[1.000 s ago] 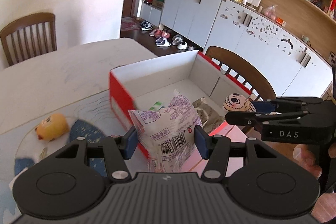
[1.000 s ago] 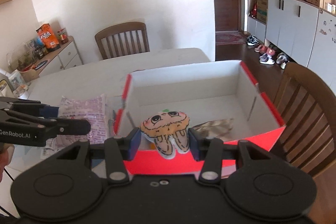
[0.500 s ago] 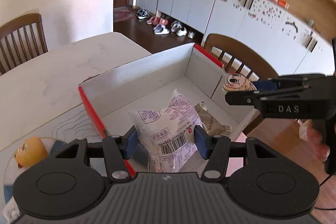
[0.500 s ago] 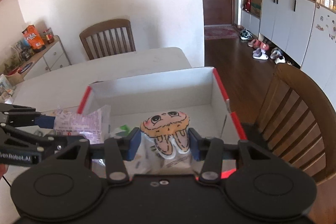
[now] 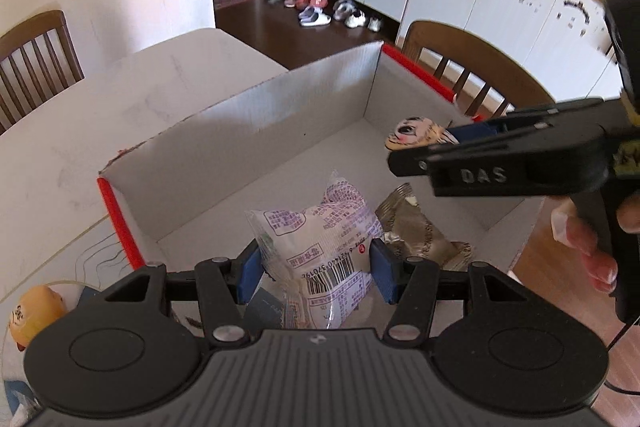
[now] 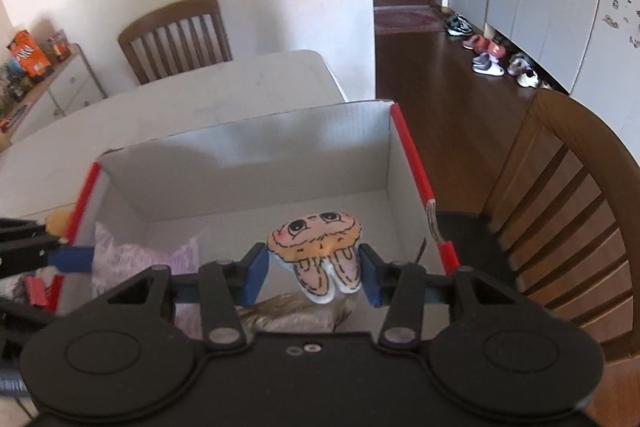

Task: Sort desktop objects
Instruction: 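Open the right tool to drop the plush keychain into the box, then open the left tool to drop the plastic bag into the box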

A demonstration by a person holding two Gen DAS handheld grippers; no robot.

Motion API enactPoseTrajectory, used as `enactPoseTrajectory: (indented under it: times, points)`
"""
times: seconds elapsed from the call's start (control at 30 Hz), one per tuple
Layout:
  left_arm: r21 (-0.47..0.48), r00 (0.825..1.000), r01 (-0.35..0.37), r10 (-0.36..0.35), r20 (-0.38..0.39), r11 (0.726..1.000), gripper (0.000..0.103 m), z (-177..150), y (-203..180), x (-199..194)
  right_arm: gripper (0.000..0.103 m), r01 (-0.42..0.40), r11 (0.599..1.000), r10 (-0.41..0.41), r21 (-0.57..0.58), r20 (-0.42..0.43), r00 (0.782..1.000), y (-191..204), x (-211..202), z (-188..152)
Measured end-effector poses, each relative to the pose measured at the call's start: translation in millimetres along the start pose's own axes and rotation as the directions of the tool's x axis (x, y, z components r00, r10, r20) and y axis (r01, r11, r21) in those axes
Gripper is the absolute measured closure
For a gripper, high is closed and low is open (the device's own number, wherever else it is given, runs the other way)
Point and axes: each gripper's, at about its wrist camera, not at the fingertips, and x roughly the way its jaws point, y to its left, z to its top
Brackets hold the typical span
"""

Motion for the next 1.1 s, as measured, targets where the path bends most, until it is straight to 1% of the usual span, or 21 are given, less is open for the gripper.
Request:
enactPoseTrajectory:
  times: [0.13,0.3,0.5,0.7,0.73,0.77,0.8,0.87,1.0,1.1]
  points:
    - [-0.003,1.000,-0.006,0.006,-0.022,1.000,0.048,4,-2,8,0.056,0.008,1.000,-0.007,0.000,-0.034,0.999,0,18,5]
    - [-0.014,0.998,-0.019,0.018,-0.056,1.000,0.048,4,0,19,0.056,0.013,1.000,-0.013,-0.002,-0.063,0.998,3,31,7]
    - [-0.011,0.997,-0.023,0.022,-0.069,1.000,0.047,3,0,21,0.055,0.018,1.000,-0.019,-0.013,-0.100,0.995,8,42,9]
    - [-0.015,0.997,-0.033,0.032,-0.076,0.999,0.043,4,1,25,0.054,0.023,1.000,-0.025,-0.010,-0.127,0.992,7,49,10]
    - [-0.016,0.996,-0.049,0.047,-0.075,0.999,0.040,4,1,25,0.054,0.029,1.000,-0.030,-0.010,-0.128,0.991,7,49,10]
    - [-0.015,0.995,-0.064,0.063,-0.073,0.998,0.039,4,1,24,0.050,0.038,0.999,-0.038,-0.009,-0.127,0.991,7,50,11]
    - [-0.016,0.995,-0.070,0.068,-0.071,0.997,0.038,5,0,23,0.048,0.040,0.999,-0.041,-0.007,-0.124,0.991,7,50,11]
    - [-0.028,0.996,-0.063,0.061,-0.060,0.998,0.036,5,2,19,0.040,0.020,1.000,-0.020,0.001,-0.118,0.993,7,49,12]
    - [-0.064,0.999,-0.029,0.028,-0.023,0.997,0.035,6,4,8,0.038,0.013,1.000,-0.013,-0.003,-0.104,0.995,7,42,12]
    - [-0.076,1.000,-0.013,0.014,0.010,0.997,0.035,7,4,-4,0.037,-0.013,1.000,0.014,0.010,-0.094,0.996,5,34,13]
